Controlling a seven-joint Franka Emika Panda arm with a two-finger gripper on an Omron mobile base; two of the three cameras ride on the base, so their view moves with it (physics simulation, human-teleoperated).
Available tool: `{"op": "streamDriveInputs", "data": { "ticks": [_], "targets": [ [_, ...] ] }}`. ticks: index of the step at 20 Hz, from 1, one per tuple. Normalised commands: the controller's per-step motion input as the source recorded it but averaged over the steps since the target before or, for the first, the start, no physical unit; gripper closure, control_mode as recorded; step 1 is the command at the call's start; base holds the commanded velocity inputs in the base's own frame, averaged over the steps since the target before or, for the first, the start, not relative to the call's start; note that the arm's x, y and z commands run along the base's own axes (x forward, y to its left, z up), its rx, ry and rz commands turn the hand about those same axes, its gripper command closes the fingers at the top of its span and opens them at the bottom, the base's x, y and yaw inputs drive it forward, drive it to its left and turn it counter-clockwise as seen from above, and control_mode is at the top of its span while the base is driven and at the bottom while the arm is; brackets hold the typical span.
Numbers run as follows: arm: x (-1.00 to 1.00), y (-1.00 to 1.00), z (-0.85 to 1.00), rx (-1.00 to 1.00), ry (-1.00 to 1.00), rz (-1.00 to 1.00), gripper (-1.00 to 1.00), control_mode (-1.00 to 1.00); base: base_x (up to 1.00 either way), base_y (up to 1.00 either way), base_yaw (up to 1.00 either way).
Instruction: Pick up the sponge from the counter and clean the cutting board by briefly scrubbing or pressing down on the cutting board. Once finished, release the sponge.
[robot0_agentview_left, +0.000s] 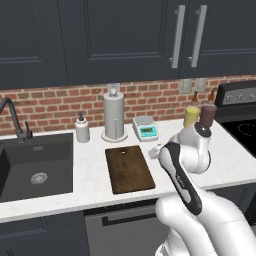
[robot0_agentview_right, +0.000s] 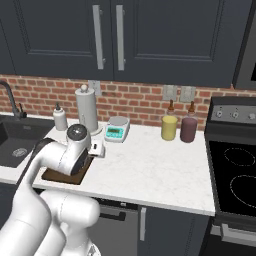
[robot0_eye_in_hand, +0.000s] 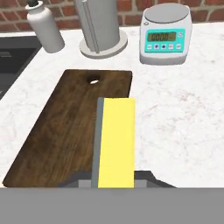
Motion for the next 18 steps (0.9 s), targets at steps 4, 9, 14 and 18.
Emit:
{"op": "streamDriveInputs", "data": {
  "ticks": [4,9,14,18],
  "targets": [
    [0.02,0.62,0.19,0.00,-0.02,0.09,1.00,-1.00,0.00,0.00,0.00],
    [0.28,0.50,0.00,0.00,0.06,0.07,1.00,-1.00,0.00,0.00,0.00],
    [0.43,0.13,0.00,0.00,0.01,0.01,1.00,-1.00,0.00,0.00,0.00],
    [0.29,0.02,-0.22,-0.01,0.00,0.00,1.00,-1.00,0.00,0.00,0.00]
  ]
}}
